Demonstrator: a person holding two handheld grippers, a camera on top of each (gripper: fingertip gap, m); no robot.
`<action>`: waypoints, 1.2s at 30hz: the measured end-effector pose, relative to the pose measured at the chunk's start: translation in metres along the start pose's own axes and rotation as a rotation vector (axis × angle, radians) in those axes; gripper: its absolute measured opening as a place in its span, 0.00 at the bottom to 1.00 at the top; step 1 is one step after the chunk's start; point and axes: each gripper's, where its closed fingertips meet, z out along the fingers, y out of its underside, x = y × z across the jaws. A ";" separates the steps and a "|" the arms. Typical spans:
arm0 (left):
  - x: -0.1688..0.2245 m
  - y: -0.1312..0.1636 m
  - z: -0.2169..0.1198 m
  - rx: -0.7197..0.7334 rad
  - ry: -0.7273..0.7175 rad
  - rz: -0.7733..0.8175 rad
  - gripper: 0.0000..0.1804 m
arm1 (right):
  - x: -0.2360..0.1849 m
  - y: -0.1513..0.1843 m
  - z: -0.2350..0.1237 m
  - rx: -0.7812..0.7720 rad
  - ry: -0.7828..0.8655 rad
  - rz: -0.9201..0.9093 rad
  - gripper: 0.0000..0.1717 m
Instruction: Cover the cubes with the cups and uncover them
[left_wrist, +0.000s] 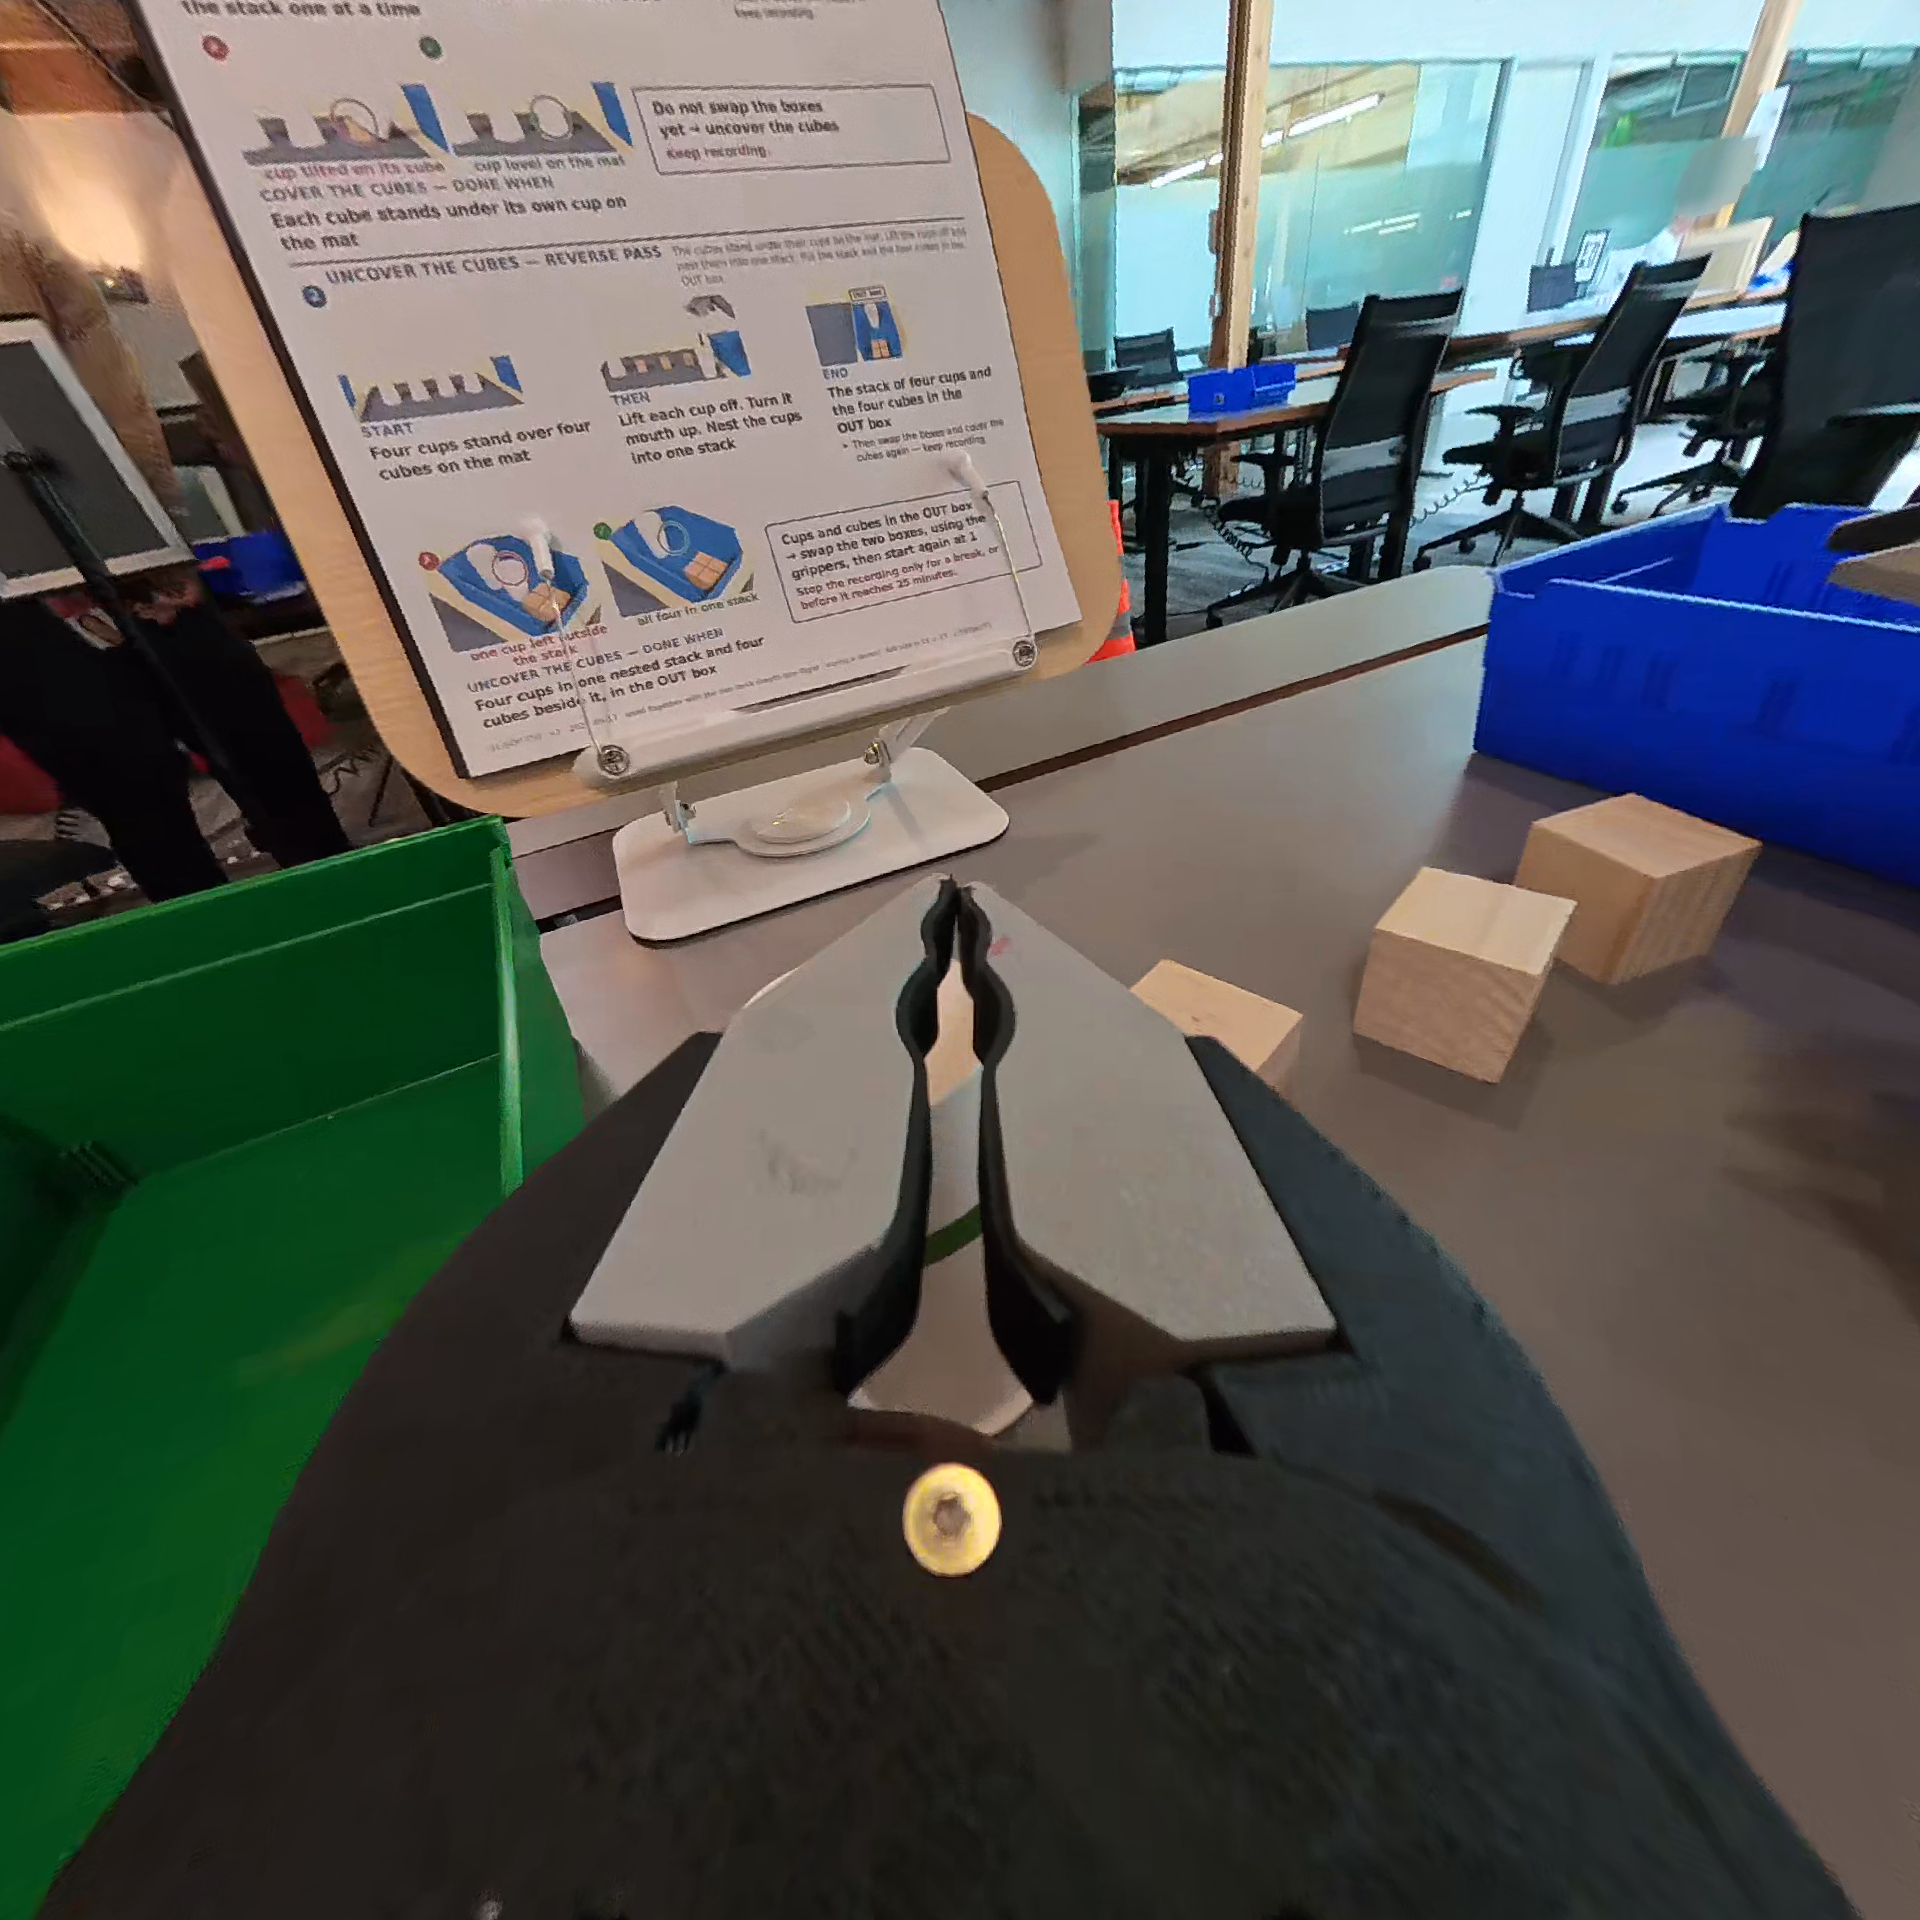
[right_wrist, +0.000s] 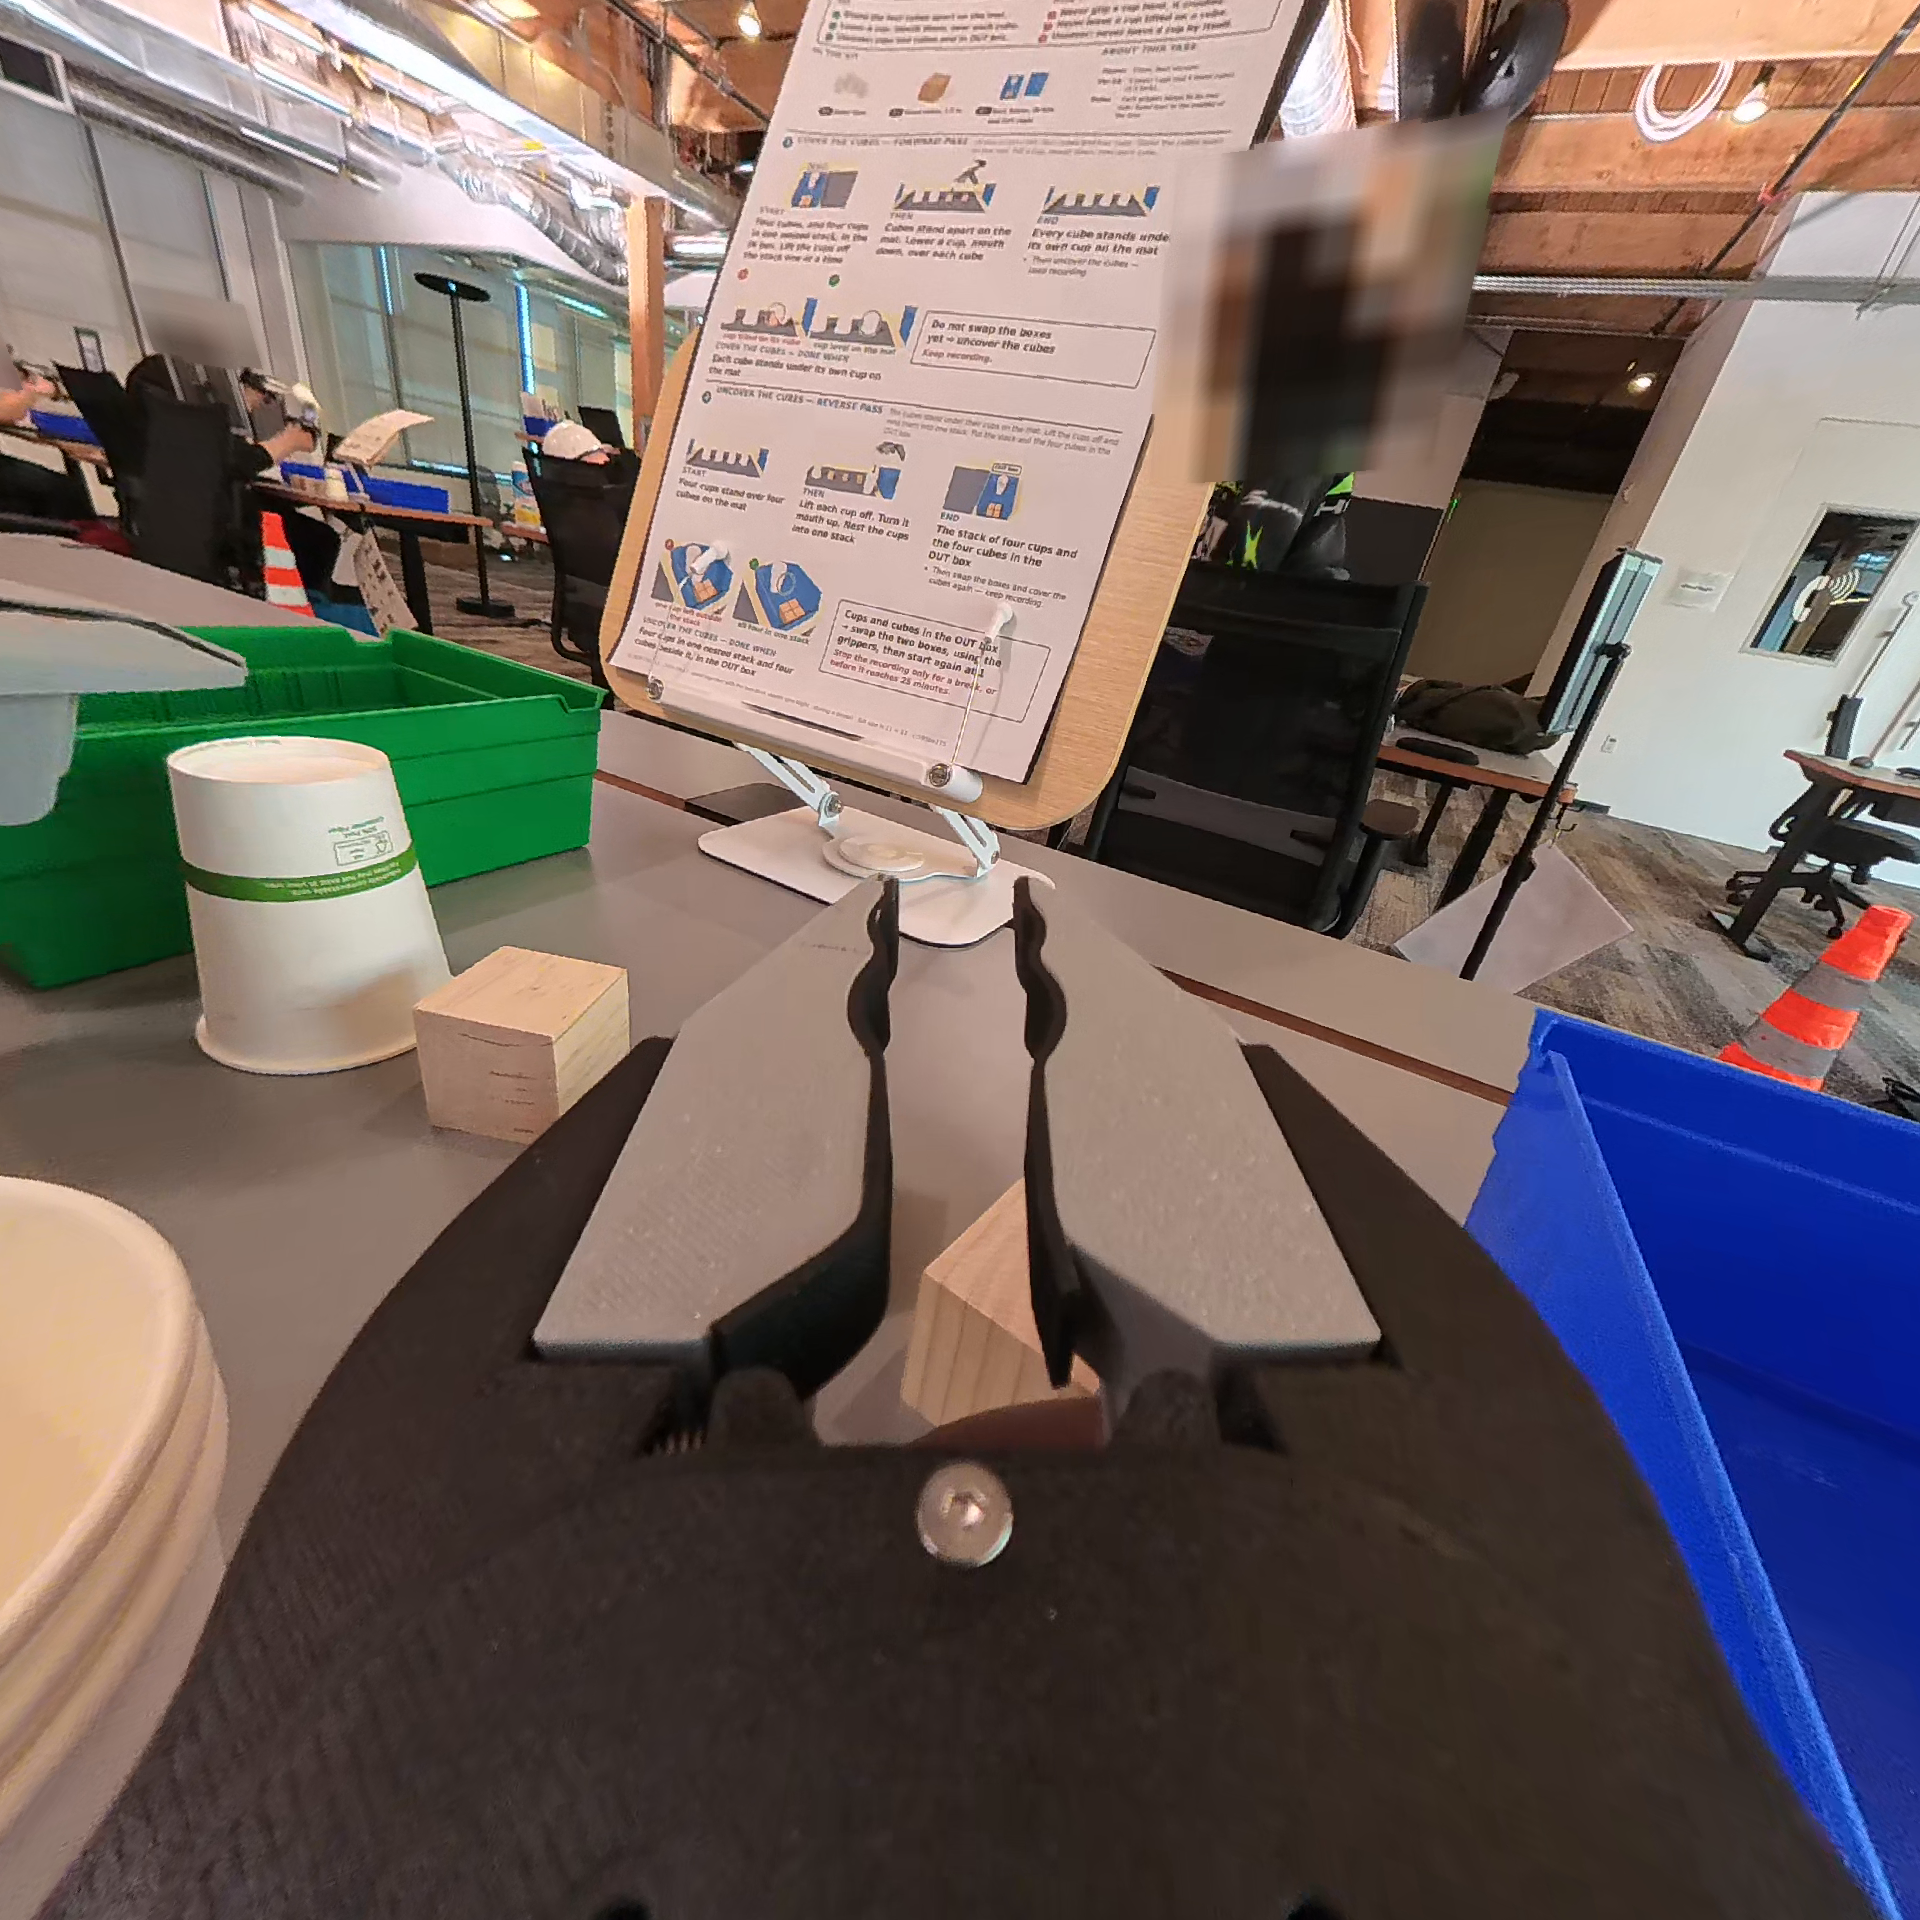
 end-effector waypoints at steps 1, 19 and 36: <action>0.003 0.000 0.000 0.005 0.017 -0.006 0.00 | 0.000 0.000 0.000 0.000 0.000 0.000 0.11; 0.005 -0.005 0.003 0.003 -0.021 0.061 0.01 | 0.000 -0.007 -0.003 0.025 -0.003 0.006 0.11; 0.118 -0.103 -0.076 0.708 0.592 -0.020 0.01 | -0.058 -0.035 -0.024 0.113 -0.643 0.468 0.12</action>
